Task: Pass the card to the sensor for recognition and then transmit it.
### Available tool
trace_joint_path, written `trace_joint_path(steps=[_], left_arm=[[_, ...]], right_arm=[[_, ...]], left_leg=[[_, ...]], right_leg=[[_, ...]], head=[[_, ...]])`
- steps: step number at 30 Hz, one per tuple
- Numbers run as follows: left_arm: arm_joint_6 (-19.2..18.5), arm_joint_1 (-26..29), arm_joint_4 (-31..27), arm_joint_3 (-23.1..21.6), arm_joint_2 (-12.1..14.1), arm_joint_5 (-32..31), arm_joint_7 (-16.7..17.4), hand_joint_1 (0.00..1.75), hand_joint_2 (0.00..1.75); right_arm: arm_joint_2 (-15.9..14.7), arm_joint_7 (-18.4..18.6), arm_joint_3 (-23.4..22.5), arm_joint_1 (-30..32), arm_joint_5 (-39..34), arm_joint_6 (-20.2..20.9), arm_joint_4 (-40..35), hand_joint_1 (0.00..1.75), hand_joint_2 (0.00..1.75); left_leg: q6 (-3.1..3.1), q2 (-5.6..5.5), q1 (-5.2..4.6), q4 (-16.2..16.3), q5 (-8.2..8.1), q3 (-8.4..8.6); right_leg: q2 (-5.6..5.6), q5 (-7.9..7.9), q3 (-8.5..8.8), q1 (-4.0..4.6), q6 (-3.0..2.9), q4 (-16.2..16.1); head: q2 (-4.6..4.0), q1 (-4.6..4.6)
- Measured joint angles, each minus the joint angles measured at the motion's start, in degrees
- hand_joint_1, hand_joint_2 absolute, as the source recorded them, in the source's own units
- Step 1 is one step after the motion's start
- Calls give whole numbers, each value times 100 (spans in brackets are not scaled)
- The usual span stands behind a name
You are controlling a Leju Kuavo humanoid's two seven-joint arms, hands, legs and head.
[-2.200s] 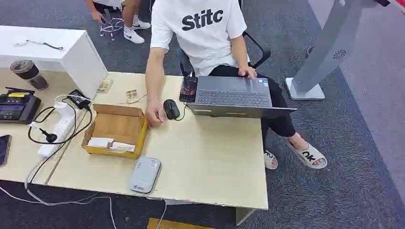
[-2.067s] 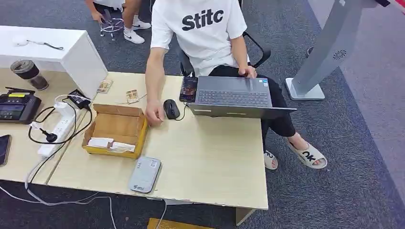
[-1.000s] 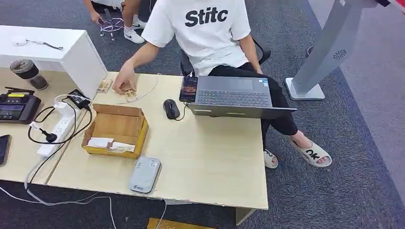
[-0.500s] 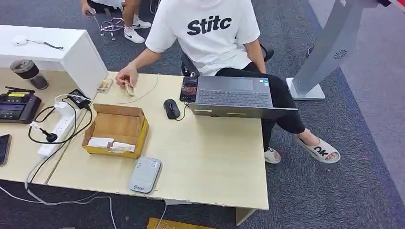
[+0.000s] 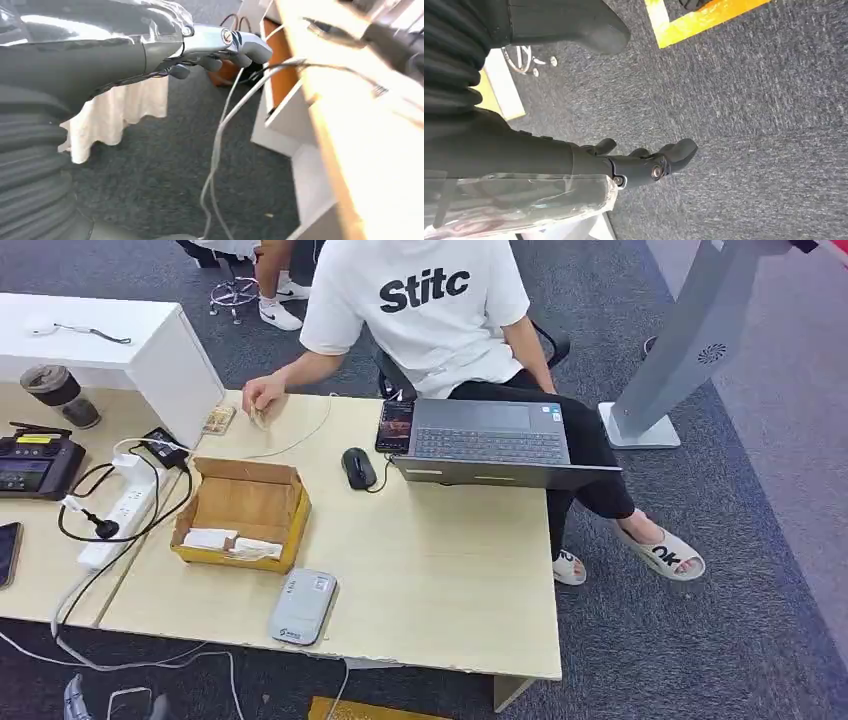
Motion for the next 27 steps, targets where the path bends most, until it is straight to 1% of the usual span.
trace_joint_path(steps=[4,10,14,18,19,22,27], left_arm=[[-52,0,-357,129,-161,-4,6,0,175],[-158,0,-545,291,-339,88,-15,0,175],[-256,28,-797,317,-439,368,-48,0,175],[-332,104,-1208,313,-570,728,-52,0,175],[-367,144,-1357,289,-605,858,-52,0,175],[-387,369,-1984,0,-662,1397,-52,0,175],[-256,681,-2871,-531,-677,1637,-52,0,175]], right_arm=[[15,22,22,-1,-29,2,0,0,175],[42,33,57,-2,-72,-2,0,0,175],[46,28,59,-1,-90,-4,0,0,175],[50,18,61,-1,-96,-7,0,0,175],[63,11,63,-4,-101,-4,0,0,175],[85,-11,68,-6,-166,0,2,0,175],[127,35,94,-20,-157,7,20,0,175]], left_leg=[[0,0,1,0,0,0],[0,0,0,0,0,0],[0,0,0,0,0,0],[0,0,0,0,0,0],[0,0,2,0,0,0],[0,1,1,0,0,2],[0,-1,4,0,0,0]], right_leg=[[0,0,0,1,0,0],[0,0,0,1,0,0],[0,0,1,-1,0,0],[0,0,0,0,0,0],[0,0,0,2,0,0],[0,0,-1,2,0,0],[-2,0,1,6,0,0]], head=[[0,-2],[0,-2],[0,-4],[0,-4],[0,-2],[0,-7],[0,-2]])
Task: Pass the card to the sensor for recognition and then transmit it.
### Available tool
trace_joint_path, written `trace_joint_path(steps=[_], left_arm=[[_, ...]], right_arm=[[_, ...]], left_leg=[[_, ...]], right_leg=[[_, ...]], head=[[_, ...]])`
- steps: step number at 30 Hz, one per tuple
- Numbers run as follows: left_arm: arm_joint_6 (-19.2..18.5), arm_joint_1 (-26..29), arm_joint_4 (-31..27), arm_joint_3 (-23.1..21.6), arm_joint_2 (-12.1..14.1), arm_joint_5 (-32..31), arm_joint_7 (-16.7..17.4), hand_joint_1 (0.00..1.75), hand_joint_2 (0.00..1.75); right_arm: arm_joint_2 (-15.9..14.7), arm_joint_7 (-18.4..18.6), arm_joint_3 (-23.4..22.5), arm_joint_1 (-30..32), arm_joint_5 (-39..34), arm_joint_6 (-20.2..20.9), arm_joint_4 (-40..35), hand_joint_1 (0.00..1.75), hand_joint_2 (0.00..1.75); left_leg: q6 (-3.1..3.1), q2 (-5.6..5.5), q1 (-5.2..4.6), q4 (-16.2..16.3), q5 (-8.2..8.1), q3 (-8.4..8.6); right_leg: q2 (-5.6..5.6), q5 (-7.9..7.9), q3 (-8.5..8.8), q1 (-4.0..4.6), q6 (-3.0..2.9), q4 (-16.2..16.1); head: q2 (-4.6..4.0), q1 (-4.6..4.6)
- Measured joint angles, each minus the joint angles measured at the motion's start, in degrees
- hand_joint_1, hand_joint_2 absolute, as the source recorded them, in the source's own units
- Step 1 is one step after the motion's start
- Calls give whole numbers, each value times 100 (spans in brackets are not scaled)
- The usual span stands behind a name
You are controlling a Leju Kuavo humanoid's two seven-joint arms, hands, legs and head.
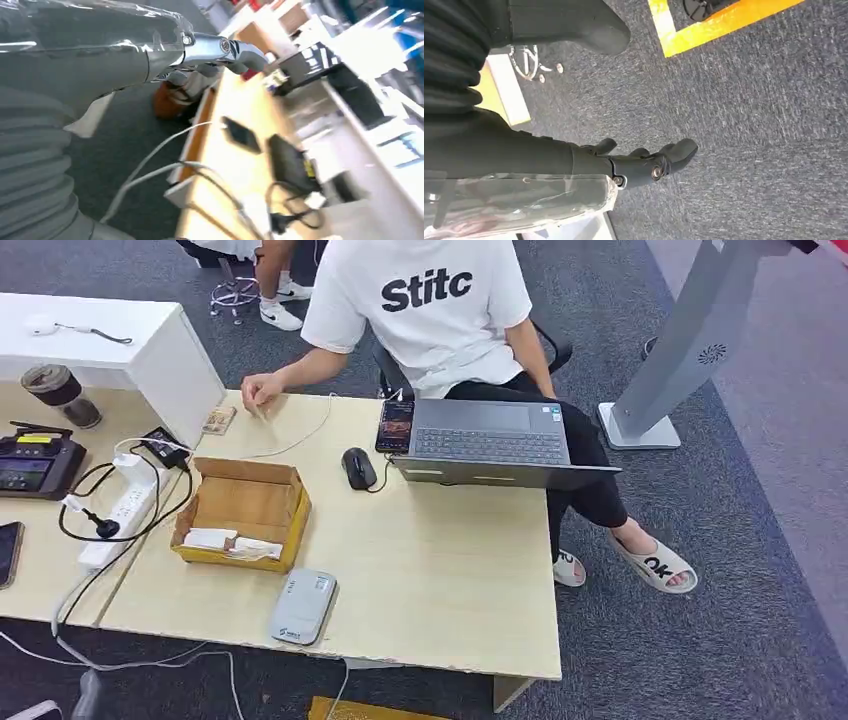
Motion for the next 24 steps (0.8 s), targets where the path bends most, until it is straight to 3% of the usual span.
trace_joint_path(steps=[6,13,16,24], left_arm=[[-24,226,-810,-338,-28,22,0,0,175],[0,325,-1485,-603,92,-595,26,0,175],[-39,322,-1610,-739,324,-785,204,0,175],[-39,322,-1610,-739,324,-785,204,0,175]], right_arm=[[15,52,52,-9,2,11,11,0,175],[28,190,164,-18,109,122,17,0,175],[28,247,243,-22,164,171,17,0,175],[28,247,243,-22,164,171,17,0,175]], left_leg=[[0,1,-1,0,0,2],[0,1,-1,0,0,2],[0,1,0,0,0,4],[0,1,0,0,0,4]], right_leg=[[0,0,1,-1,0,0],[1,0,1,-1,0,0],[1,0,-1,0,0,0],[1,0,-1,0,0,0]], head=[[0,0],[0,2],[0,0],[0,0]])
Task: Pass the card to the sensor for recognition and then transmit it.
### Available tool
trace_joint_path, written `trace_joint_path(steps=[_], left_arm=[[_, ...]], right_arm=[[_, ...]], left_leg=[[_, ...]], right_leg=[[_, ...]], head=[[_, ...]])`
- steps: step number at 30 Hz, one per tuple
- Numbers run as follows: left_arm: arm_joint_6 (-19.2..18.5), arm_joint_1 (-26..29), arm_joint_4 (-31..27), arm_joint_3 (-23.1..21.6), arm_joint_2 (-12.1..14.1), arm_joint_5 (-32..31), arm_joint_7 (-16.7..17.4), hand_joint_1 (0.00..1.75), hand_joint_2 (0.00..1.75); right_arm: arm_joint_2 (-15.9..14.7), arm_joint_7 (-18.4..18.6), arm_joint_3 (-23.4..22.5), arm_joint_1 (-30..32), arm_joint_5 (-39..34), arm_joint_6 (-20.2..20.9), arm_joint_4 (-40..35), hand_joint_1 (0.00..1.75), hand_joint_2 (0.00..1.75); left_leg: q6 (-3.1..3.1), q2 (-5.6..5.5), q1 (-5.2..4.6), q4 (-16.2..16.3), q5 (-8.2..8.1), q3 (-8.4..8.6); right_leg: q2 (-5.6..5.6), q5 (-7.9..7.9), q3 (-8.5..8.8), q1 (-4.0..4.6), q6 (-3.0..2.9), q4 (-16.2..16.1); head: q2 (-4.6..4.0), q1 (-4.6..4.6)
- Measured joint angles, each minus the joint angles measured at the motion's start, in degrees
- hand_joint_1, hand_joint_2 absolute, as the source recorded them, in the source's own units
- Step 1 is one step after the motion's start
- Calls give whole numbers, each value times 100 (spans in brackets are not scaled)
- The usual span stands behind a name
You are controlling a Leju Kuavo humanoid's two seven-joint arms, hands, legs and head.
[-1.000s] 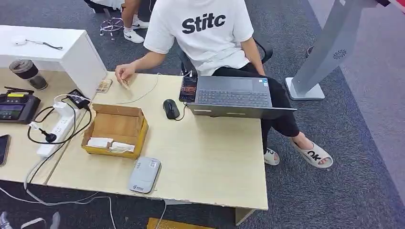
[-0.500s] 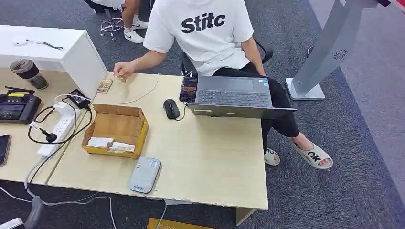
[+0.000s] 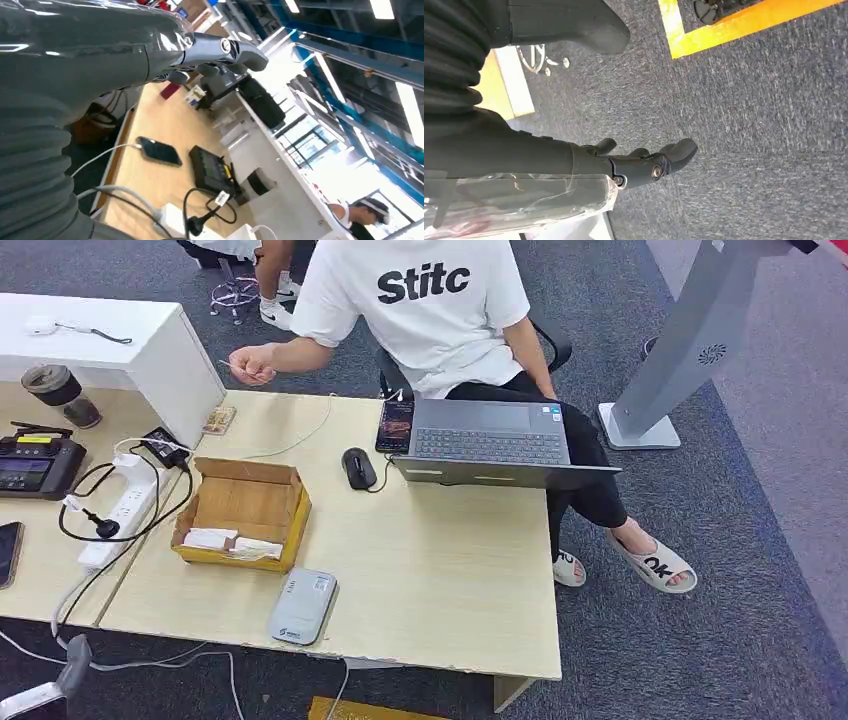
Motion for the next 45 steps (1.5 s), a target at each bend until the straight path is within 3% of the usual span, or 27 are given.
trace_joint_path(steps=[6,7,11,12,13,14,16,22,30,33,39,40,41,42,43,45], left_arm=[[2,-6,-15,-72,127,-94,57,0,175],[31,-20,-17,-187,276,-235,183,0,175],[133,-152,48,-750,1088,-461,780,0,175],[118,-264,187,-904,1428,-641,1223,0,175],[356,-468,657,-1171,1978,-1705,1780,0,175],[534,-729,1301,-1388,2472,-2088,2103,0,175],[832,-844,1601,-1490,2666,-2534,2288,0,175],[1283,-1141,2351,-1794,3018,-3265,2636,0,175],[1683,-1544,3065,-2286,3129,-3672,2883,0,175],[1692,-1638,3170,-2428,3121,-3921,2863,0,175],[1696,-1809,3209,-2566,2931,-4207,2441,0,175],[1696,-1842,3209,-2585,2878,-4218,2371,28,175],[1696,-1877,3209,-2603,2836,-4220,2317,28,175],[1696,-1911,3209,-2625,2778,-4227,2273,106,175],[1696,-1944,3209,-2660,2731,-4233,2238,175,175],[1696,-1993,3209,-2743,2655,-4260,2223,175,175]], right_arm=[[0,22,24,-2,28,24,0,0,175],[0,50,54,-12,39,39,0,0,175],[0,79,194,-47,48,100,0,0,175],[0,166,249,-53,138,133,2,0,175],[0,184,328,-74,138,142,2,0,175],[-13,179,361,-81,146,142,2,0,175],[-33,179,400,-85,148,142,2,0,175],[-52,179,476,-110,234,164,2,0,175],[-55,232,533,-170,238,210,0,0,175],[-57,256,575,-177,240,218,0,0,175],[-57,269,614,-193,249,218,0,0,175],[-57,269,616,-197,249,218,0,0,175],[-57,269,616,-199,249,218,0,0,175],[-57,275,618,-204,249,214,0,0,175],[-57,275,618,-210,249,210,0,0,175],[-57,275,618,-221,247,208,0,0,175]], left_leg=[[0,0,0,0,0,0],[-1,0,1,0,1,1],[-1,2,1,0,1,1],[-1,0,-1,0,1,0],[-2,1,0,0,1,2],[-7,3,3,0,5,2],[-7,3,3,0,5,2],[-6,3,1,0,5,0],[-6,2,0,1,5,1],[-6,3,0,1,5,1],[-6,3,0,1,5,0],[-6,3,0,1,5,0],[-6,2,0,1,5,0],[-6,2,0,1,5,0],[-6,2,0,1,5,0],[-6,3,0,2,5,0]], right_leg=[[0,0,0,0,0,0],[0,0,0,1,0,1],[2,1,-1,0,-2,5],[0,1,-1,-1,-2,4],[1,3,-1,0,-5,5],[4,4,-2,3,-6,8],[3,3,-2,2,-6,9],[4,3,-2,1,-6,8],[3,4,-2,0,-6,7],[3,4,-3,1,-6,8],[4,4,-4,0,-6,7],[4,4,-4,0,-6,7],[3,4,-4,0,-6,7],[3,4,-4,0,-6,7],[3,4,-3,0,-6,7],[4,5,-3,0,-6,7]], head=[[0,-2],[0,0],[0,2],[0,2],[0,0],[0,0],[0,0],[0,2],[0,2],[0,2],[0,4],[0,0],[0,2],[0,2],[0,2],[0,4]])
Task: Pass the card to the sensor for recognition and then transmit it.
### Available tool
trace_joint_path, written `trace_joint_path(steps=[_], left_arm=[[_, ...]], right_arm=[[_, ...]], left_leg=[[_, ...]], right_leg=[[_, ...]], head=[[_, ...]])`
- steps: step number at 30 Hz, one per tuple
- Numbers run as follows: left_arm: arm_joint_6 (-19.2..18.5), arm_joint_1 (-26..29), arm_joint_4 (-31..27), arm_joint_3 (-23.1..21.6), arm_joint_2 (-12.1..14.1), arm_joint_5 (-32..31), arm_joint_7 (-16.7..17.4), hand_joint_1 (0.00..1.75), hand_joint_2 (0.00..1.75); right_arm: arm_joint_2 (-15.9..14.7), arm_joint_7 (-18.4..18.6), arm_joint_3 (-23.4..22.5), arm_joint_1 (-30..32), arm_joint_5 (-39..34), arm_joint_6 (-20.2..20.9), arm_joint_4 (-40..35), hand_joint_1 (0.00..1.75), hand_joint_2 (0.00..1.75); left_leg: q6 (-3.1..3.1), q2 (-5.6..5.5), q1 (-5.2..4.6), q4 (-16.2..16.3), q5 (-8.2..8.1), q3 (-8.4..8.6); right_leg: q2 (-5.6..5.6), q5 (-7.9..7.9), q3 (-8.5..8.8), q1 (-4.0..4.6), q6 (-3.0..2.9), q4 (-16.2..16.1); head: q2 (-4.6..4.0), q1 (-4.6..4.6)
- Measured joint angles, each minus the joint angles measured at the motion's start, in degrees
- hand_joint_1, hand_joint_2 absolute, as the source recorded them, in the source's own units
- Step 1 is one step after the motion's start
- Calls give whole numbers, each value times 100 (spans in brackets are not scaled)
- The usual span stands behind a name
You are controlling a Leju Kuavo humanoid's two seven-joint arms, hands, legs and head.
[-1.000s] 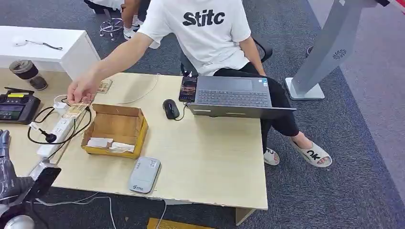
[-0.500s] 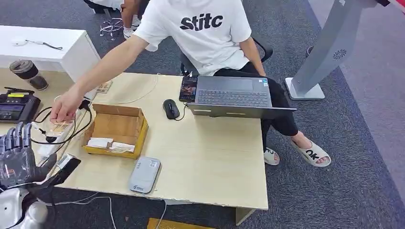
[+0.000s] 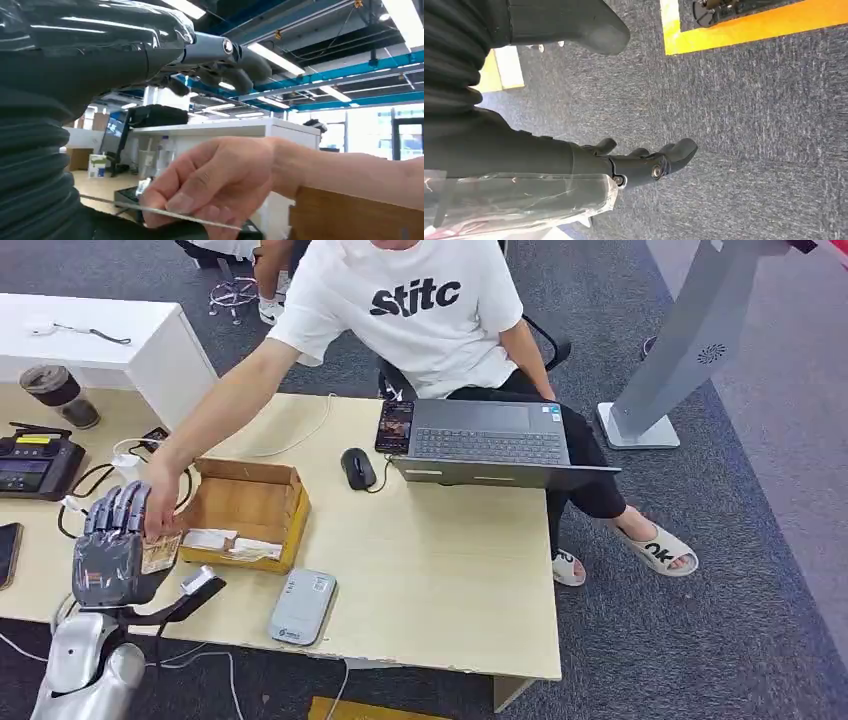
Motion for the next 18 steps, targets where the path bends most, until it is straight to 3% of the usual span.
trace_joint_path(steps=[18], left_arm=[[28,-70,-35,-323,-199,310,26,175,175]], right_arm=[[0,7,0,6,-15,0,0,0,175]], left_leg=[[0,2,1,1,0,-1]], right_leg=[[2,0,-2,1,0,0]], head=[[0,-2]])
